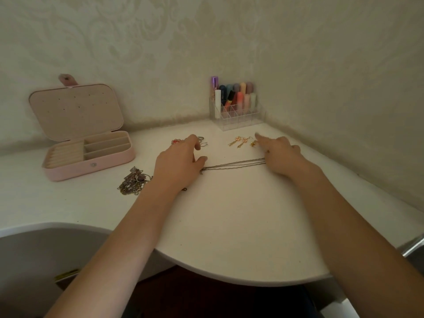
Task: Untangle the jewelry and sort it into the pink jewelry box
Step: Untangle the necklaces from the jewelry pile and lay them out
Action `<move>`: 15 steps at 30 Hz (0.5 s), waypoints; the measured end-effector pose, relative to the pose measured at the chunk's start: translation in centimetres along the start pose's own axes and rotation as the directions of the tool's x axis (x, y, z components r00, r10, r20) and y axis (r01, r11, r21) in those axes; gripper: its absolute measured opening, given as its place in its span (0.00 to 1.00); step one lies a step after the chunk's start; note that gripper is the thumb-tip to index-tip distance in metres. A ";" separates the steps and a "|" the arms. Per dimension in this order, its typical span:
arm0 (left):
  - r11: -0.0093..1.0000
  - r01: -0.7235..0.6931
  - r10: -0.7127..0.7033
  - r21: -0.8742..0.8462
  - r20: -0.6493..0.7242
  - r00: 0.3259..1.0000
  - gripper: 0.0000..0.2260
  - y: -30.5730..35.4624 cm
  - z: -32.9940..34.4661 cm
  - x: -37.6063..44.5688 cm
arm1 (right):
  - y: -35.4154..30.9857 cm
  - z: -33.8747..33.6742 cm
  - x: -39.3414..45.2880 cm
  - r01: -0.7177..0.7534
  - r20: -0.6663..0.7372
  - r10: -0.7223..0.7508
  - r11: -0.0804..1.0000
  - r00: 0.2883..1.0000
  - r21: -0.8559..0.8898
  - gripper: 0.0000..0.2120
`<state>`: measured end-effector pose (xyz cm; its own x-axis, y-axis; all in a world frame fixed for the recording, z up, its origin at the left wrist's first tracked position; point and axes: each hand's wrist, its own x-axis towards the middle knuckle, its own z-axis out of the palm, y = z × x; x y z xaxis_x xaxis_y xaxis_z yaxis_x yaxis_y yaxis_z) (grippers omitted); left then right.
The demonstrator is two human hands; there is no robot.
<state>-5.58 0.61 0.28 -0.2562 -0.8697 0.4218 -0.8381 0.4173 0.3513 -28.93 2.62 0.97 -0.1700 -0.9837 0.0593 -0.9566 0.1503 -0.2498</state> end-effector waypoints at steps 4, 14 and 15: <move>1.000 0.018 -0.018 0.001 0.034 0.999 0.10 -0.4 0.0 0.1 | 1.1 -0.7 0.0 -0.048 -0.154 0.059 0.996 0.986 0.071 0.29; 1.000 0.021 -0.022 0.013 0.098 0.995 0.09 -0.6 0.2 0.1 | 3.2 1.0 0.5 -0.115 -0.101 0.129 0.984 0.987 0.135 0.24; 1.000 0.023 -0.024 0.014 0.104 0.994 0.09 -0.6 0.2 0.0 | 3.3 1.1 0.5 -0.120 -0.107 0.135 0.983 0.985 0.139 0.23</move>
<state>-5.18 0.28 -0.11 -0.2846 -0.9023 0.3239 -0.8505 0.3935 0.3490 -31.90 2.50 -0.84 -0.3221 -0.9380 0.1281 -0.8869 0.2517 -0.3873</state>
